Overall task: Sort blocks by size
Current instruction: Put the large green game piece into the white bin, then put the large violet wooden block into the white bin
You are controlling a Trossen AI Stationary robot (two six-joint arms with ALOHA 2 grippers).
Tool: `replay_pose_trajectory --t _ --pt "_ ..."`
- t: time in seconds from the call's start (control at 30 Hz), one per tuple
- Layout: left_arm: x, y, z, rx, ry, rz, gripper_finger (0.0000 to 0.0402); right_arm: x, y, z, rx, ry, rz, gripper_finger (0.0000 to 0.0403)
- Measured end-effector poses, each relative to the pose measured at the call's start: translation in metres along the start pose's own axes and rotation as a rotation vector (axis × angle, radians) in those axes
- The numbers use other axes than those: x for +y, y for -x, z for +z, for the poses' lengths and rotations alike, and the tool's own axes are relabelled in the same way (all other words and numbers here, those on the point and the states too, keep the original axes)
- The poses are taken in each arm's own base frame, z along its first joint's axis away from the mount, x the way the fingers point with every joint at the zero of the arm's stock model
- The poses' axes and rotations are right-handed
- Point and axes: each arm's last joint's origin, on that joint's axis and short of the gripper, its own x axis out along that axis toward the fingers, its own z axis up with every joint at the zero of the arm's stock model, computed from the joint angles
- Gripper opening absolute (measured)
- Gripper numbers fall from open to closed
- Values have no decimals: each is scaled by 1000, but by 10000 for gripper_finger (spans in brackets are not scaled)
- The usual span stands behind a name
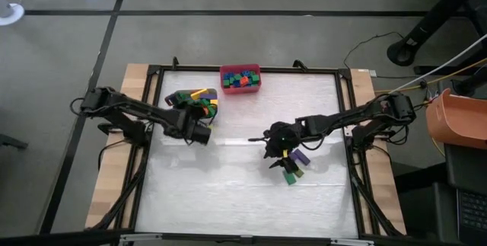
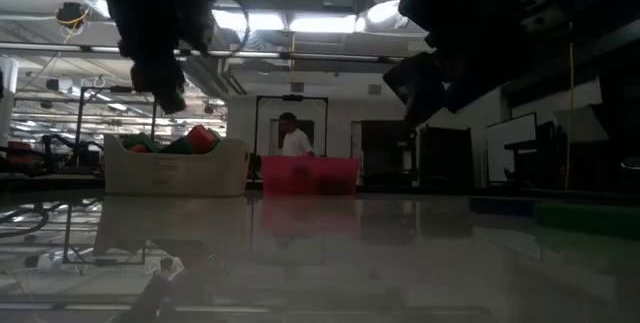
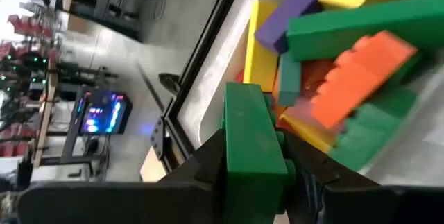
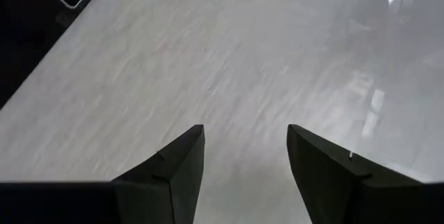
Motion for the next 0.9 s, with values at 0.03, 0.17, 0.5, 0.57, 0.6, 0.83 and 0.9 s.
replay_pose_trajectory --t 0.03,0.17,0.5,0.57,0.6,0.83,0.9 --pt "-1 -6 1 8 -3 2 87 2 -1 0 5 5 0 202" --pt "-3 -28 2 33 -11 4 87 11 -4 1 16 26 15 202" --pt "3 -48 12 57 101 6 155 33 -12 1 71 43 8 202" --pt "2 -49 14 65 124 -25 171 35 -12 -4 127 8 -19 202" --pt "1 -49 14 70 132 -46 176 35 -10 -7 164 -8 -31 202" --pt "-1 -48 14 98 154 -110 185 37 14 -24 384 -62 -229 202" --pt "-1 -48 14 98 161 -110 185 38 22 -28 434 -98 -289 202"
